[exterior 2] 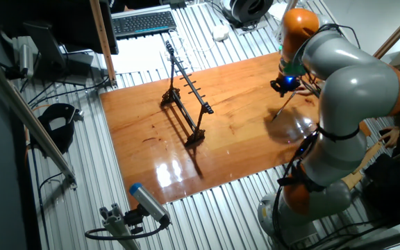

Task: Place the brush on the pen rack

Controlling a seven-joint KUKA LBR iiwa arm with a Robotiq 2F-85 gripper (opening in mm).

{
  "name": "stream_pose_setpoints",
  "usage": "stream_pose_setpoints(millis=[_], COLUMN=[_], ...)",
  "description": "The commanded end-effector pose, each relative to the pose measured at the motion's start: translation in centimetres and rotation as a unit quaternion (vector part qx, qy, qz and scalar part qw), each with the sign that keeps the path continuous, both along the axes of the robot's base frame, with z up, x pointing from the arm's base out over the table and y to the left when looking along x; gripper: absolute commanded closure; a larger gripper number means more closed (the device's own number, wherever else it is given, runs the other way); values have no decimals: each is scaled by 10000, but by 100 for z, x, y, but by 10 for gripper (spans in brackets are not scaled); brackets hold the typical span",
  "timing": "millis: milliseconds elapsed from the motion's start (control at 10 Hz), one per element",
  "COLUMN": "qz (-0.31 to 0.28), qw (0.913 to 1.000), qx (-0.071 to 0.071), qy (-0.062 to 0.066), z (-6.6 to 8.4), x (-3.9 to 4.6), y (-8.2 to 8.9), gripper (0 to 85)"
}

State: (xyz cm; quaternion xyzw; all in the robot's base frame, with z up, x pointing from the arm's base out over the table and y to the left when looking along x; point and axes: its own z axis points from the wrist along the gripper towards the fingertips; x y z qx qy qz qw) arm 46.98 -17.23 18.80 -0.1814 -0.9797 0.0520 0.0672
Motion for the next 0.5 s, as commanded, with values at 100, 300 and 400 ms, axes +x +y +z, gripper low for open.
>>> stream_pose_setpoints(millis=[100, 300, 400], qz=[-291, -706, -945], qw=[9993, 9964, 9942], qx=[235, 407, 419], qy=[94, 252, 305], z=[-53, -87, -80], x=[103, 254, 316], y=[-866, -635, -474], gripper=[850, 850, 850])
